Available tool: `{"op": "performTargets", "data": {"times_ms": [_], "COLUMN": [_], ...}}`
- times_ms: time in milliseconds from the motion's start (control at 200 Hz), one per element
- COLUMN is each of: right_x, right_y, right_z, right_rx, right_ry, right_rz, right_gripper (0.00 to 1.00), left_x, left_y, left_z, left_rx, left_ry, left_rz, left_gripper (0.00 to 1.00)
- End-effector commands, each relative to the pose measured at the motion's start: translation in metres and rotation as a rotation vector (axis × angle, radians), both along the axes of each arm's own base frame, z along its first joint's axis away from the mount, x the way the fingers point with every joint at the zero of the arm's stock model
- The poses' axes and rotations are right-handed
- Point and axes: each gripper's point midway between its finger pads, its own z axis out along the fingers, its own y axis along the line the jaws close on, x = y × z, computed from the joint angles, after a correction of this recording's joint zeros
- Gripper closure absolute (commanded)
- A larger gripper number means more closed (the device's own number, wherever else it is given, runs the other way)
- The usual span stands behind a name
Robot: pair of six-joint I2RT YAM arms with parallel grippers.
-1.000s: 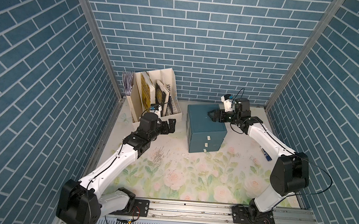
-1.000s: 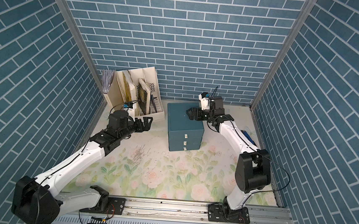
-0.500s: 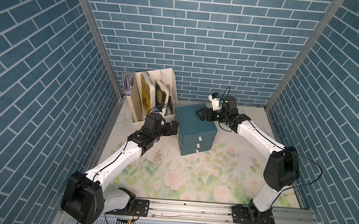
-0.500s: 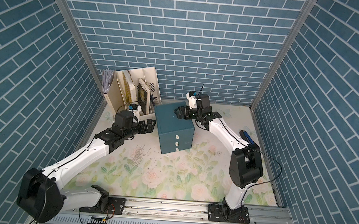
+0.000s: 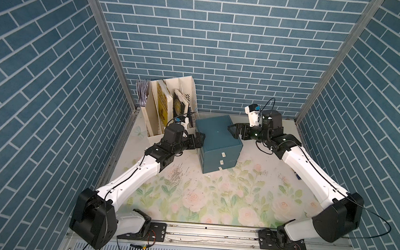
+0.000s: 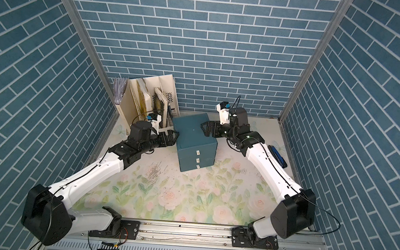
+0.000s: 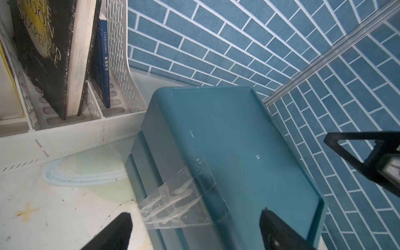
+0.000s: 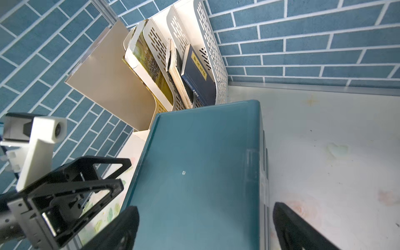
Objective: Take the seed bags out of the drawer
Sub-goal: Move the storage box to the center of the board.
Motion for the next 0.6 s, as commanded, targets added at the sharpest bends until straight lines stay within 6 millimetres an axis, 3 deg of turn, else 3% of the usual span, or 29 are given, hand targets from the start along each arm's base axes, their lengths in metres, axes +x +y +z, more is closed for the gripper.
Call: {"op": "performTargets", "data": {"times_ms": [0,245,590], "right_x": [-0.022,-0.069,-0.112], "right_y": [-0.005,-0.007,0.002], "right_z": [-0.014,-0.021,-0.043], "right_rx": [0.017,0.091,0.182], "right_ry": [0.082,0.126,0.235], "right_rz": [0.003,0.039,0.05], "right_gripper": [0.0,0.0,0.01], "left_x": [0.002,0.01,0.024], "left_y": [-0.015,-0.039,-0.055], "left_z": [0.018,0.013,0.006], "left_rx": [-0.049,-0.058,-0.049], "left_ry": [-0.022,-0.016,-0.009], "left_rz": [-0.039,-0.084,-0.094], "left_gripper": [0.05,0.25,0.31]}}
